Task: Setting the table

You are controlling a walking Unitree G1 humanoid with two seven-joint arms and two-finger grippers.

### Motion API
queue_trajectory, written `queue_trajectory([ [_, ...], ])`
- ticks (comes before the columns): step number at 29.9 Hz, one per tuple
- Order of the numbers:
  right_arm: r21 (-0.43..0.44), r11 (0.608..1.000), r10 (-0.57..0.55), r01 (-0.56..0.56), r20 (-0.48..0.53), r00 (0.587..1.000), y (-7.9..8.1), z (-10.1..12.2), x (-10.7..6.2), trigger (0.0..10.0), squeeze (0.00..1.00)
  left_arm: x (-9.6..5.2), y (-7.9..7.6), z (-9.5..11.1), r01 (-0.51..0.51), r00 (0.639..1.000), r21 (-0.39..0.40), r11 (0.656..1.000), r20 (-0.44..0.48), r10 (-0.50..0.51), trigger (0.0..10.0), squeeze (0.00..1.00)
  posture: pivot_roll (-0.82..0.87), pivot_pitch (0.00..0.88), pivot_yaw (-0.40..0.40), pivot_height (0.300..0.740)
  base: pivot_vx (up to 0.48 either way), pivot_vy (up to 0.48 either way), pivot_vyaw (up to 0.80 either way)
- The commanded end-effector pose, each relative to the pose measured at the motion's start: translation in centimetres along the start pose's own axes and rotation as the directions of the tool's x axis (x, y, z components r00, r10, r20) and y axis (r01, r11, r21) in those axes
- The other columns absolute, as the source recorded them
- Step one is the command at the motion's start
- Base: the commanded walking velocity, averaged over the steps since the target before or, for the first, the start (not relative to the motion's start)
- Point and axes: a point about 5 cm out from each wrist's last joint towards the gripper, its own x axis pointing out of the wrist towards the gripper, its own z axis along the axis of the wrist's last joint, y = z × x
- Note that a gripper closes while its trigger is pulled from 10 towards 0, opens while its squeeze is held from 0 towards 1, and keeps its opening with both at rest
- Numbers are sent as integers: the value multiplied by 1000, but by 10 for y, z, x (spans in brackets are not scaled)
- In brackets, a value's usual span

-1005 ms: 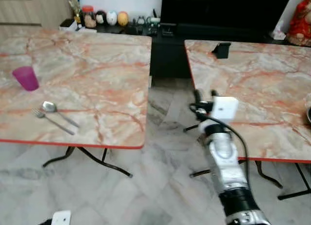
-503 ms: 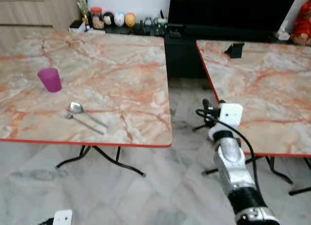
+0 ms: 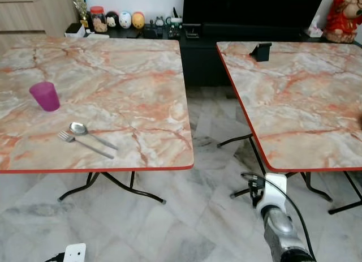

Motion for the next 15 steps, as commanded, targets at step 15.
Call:
queue_trajectory([
  [15, -11, 1000, 8, -13, -385, 923, 8, -91, -36, 10000, 0, 0, -9, -3, 16, 1000, 20, 1000, -16, -15, 10000, 0, 10, 0, -35, 740, 0, 0, 0],
])
